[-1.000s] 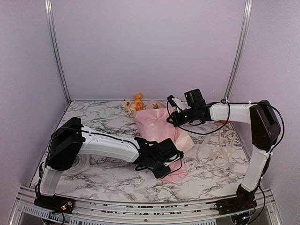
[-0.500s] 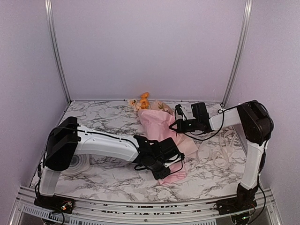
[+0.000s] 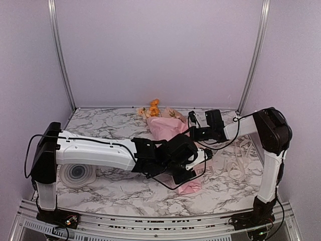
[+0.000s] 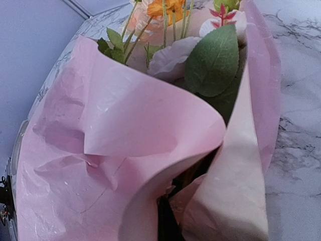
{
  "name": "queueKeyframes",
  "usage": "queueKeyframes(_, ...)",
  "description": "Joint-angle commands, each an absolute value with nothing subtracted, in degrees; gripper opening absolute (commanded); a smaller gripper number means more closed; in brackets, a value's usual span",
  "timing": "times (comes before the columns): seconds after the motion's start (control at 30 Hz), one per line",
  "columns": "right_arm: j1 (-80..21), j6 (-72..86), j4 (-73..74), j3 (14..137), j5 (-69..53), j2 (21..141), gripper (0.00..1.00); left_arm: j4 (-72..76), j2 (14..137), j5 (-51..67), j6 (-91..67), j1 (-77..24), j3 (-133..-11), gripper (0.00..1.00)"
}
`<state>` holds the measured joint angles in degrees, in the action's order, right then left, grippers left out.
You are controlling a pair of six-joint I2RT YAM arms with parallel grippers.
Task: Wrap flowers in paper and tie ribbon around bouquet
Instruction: Fold the two-thirds-folded wrapping paper at the center of the board.
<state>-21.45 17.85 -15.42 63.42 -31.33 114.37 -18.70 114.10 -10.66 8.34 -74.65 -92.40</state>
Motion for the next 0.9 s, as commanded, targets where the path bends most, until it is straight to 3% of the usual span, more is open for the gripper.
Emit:
queueKeyframes(0.0,-20.8,18.2,-13.7,65.1,-32.0,114.8,0.0,-11.9,121.5,-20.9,19.4,-76.2,-97.6,0.49)
queueKeyframes(0.13,-20.8,18.3,-13.4,64.9,-32.2,114.3,0.0,-11.3,126.8,-21.0,23.7,-76.2,-104.0,0.54)
queueKeyframes(0.3,-20.8,18.0,-12.7,65.4,-33.2,113.9,0.0,-10.7,135.9,-30.6,25.4,-74.5,-108.3,0.62)
queueKeyframes(0.47,-20.8,17.6,-11.9,65.4,-33.9,113.2,0.0,-6.9,137.8,-36.8,24.4,-73.6,-107.1,0.76)
queueKeyframes(0.57,-20.8,17.7,-11.7,65.3,-34.5,112.8,0.0,-5.2,138.5,-38.0,22.8,-72.6,-105.6,0.76)
queueKeyframes(0.7,-20.8,17.9,-11.6,64.8,-34.6,111.2,0.0,-2.2,136.9,-38.4,19.0,-72.2,-101.4,0.48)
queueKeyframes(0.87,-20.8,19.1,-10.4,65.2,-34.3,108.6,0.0,1.1,133.7,-37.2,15.6,-72.0,-94.4,0.22)
